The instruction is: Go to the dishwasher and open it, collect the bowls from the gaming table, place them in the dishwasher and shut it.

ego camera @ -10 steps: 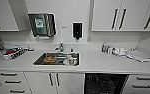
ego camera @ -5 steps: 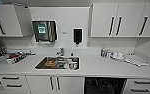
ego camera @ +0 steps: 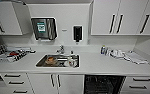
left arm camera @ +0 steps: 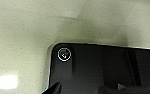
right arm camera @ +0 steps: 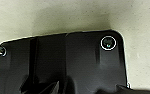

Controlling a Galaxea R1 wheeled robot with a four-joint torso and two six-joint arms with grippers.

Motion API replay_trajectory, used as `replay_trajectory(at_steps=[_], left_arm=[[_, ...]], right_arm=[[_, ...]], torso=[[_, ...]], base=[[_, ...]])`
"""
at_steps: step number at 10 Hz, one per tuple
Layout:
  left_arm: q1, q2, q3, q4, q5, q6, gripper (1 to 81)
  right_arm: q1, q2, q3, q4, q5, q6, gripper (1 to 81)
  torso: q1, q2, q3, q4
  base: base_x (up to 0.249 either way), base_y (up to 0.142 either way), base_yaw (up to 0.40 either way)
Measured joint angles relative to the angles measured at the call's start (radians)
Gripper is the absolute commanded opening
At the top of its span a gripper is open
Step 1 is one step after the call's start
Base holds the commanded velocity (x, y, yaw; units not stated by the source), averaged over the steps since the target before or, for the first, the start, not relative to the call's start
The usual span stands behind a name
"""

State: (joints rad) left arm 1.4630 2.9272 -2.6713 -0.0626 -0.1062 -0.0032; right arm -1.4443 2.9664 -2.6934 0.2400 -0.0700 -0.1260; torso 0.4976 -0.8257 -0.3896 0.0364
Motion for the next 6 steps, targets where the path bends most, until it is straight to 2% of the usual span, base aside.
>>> replay_trajectory(at_steps=[3, 6], left_arm=[[0.000, 0.004, -0.002, 0.000, 0.001, 0.000, 81.1], [-0.005, 0.004, -0.007, 0.000, 0.000, 0.000, 81.1]], right_arm=[[0.003, 0.005, -0.002, -0.013, 0.000, 0.000, 81.1], [0.003, 0.014, -0.003, -0.013, 0.000, 0.000, 81.1]], torso=[[-0.066, 0.105, 0.012, 0.000], [-0.130, 0.201, 0.103, 0.000]], base=[[0.000, 0.000, 0.000], [0.000, 0.000, 0.000]])
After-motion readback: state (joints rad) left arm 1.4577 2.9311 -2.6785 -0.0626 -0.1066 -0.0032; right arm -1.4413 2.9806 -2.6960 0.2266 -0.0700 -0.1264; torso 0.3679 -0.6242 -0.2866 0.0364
